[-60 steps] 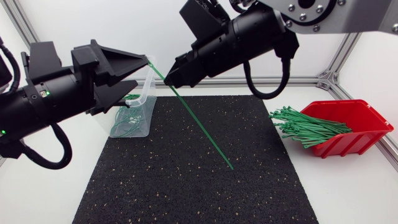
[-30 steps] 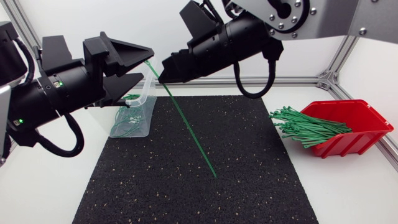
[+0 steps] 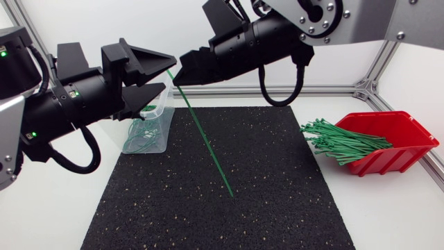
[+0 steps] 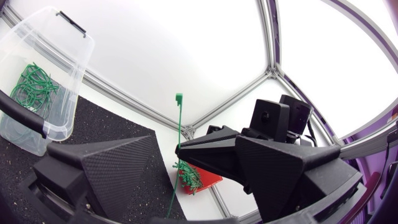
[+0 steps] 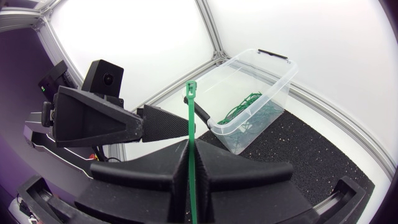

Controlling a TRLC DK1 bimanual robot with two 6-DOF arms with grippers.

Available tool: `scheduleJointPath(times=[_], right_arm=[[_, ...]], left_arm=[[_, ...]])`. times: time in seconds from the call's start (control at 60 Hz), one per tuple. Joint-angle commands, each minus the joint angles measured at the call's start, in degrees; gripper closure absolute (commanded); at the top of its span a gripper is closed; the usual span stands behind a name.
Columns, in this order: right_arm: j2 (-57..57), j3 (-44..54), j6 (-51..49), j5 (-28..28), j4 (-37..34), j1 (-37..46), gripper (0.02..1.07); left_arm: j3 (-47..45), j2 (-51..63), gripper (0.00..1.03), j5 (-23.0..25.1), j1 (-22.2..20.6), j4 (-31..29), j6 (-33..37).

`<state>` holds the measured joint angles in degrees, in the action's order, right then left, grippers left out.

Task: Take a green cable tie from the red box, thread the tail through the head to close it, then place it in the transparent bin on the left.

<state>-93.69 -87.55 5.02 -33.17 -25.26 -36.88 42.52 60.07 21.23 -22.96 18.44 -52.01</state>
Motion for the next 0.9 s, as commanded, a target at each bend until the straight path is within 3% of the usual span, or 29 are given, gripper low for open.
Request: scheduleJointPath(times=[0.0,0.35,0.8,0.883], right_arm=[[-1.58,0.18,2.02,-0.76,0.65,0.50,0.98],[-1.41,1.15,2.10,-0.85,1.17,0.50,0.98],[-1.41,1.77,2.19,-0.85,1.35,0.06,0.98],[-1.50,1.85,2.19,-0.85,1.35,-0.03,0.98]], left_arm=[[1.07,0.75,0.15,0.74,-0.24,1.16,-1.87],[0.98,1.27,0.37,0.74,1.52,1.78,-3.54],[0.98,2.06,0.44,1.18,2.39,1.69,-4.07],[1.07,2.06,0.52,1.18,2.57,1.69,-4.24]])
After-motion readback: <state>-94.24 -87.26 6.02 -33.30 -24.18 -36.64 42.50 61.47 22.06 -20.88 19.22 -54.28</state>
